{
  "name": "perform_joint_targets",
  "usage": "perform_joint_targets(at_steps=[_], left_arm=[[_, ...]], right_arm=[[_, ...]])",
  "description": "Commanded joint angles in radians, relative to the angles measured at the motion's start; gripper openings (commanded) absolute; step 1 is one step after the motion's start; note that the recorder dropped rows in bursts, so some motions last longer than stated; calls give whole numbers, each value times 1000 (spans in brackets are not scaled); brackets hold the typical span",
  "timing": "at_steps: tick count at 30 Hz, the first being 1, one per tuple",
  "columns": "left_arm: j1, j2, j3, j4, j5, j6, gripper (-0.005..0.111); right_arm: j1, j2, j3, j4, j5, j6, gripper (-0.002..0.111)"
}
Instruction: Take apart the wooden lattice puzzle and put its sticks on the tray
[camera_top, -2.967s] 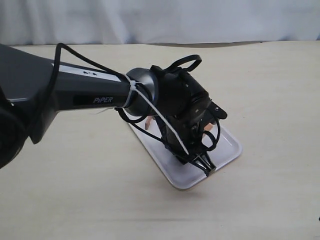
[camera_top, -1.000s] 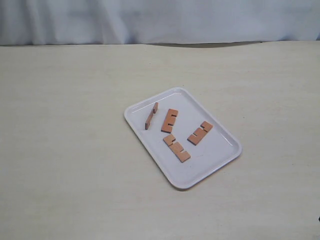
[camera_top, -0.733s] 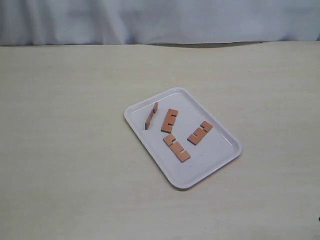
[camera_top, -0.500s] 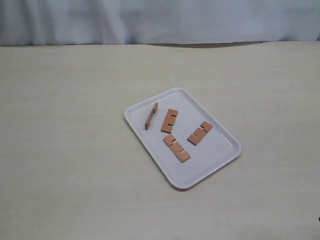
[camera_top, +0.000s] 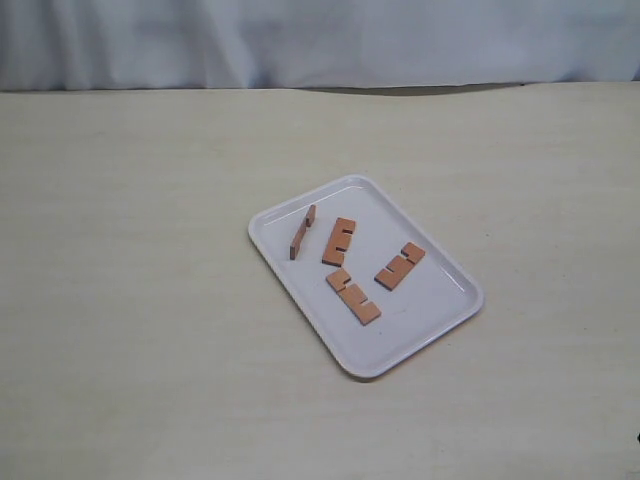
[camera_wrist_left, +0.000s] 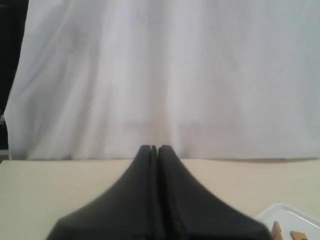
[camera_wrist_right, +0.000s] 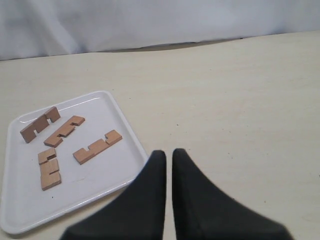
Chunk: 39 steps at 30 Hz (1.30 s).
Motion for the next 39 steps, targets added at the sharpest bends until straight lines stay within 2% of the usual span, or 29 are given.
perform_joint_targets(at_steps=[1, 5, 10, 20, 31, 39], left_arm=[[-6, -2, 18, -4, 26, -7, 0], [-6, -2, 18, -4, 94, -7, 0], [-6, -2, 18, -10, 116, -7, 0], [-6, -2, 18, -57, 297, -42, 0], [-6, -2, 18, -23, 302, -30, 0], [-6, -2, 18, -4, 367, -33, 0]], right_arm=[[-4, 8, 4, -1, -13, 1, 5], [-4, 8, 4, -1, -13, 1, 5], [-4, 8, 4, -1, -13, 1, 5], [-4, 8, 4, -1, -13, 1, 5], [-4, 8, 4, -1, -13, 1, 5], [-4, 8, 4, -1, -13, 1, 5]])
